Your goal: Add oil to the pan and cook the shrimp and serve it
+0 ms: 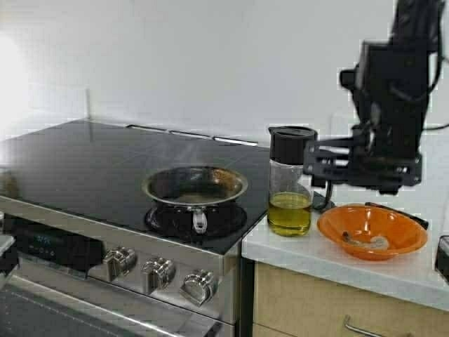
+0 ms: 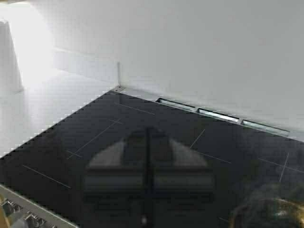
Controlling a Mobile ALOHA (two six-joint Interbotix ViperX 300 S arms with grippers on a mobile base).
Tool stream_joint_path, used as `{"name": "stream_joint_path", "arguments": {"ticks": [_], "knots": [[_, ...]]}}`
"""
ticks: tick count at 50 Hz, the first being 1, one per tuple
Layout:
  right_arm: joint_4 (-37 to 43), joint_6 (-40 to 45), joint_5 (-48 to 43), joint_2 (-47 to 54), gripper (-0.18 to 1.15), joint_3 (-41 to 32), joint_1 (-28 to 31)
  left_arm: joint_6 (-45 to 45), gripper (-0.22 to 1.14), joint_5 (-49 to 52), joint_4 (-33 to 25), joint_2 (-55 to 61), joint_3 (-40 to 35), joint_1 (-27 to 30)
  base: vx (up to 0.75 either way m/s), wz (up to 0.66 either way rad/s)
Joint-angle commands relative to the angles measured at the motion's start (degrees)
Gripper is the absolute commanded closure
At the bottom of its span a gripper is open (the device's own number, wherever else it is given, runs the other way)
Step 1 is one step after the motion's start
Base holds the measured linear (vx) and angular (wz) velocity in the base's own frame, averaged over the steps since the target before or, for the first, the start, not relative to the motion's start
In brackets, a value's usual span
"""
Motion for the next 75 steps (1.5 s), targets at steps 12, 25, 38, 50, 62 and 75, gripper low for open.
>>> {"name": "stream_joint_path", "arguments": {"ticks": [12,25,38,50,62,75], "knots": [[2.90,0.09,-5.10,6.06,-0.05,-4.92,0.00,-0.09,0.89,-0.26,-0.09,0.26,-0.18,0.09,0.00,0.00],[3.25,-0.09,-6.33,9.23,-0.05,-7.56,-1.41,-0.09,0.89,-0.26,-0.18,0.26,0.00,0.09,0.00,0.00],[-2.81,-0.09,-5.27,9.67,-0.05,-9.14,-6.59,-0.18,0.89,-0.35,-0.09,0.26,0.18,0.09,0.00,0.00],[-4.22,-0.18,-3.69,10.55,-0.05,-10.63,-7.82,-0.09,0.89,-0.26,-0.09,0.26,0.18,0.09,0.00,0.00],[-4.83,-0.35,-3.52,12.83,-0.05,-13.01,-9.05,-0.18,0.89,-0.26,-0.09,0.26,0.18,0.09,0.00,0.00],[-6.77,-0.44,-3.08,14.33,-0.05,-15.21,-10.81,-0.18,0.89,-0.26,-0.09,0.26,0.26,0.09,0.00,0.00]]}}
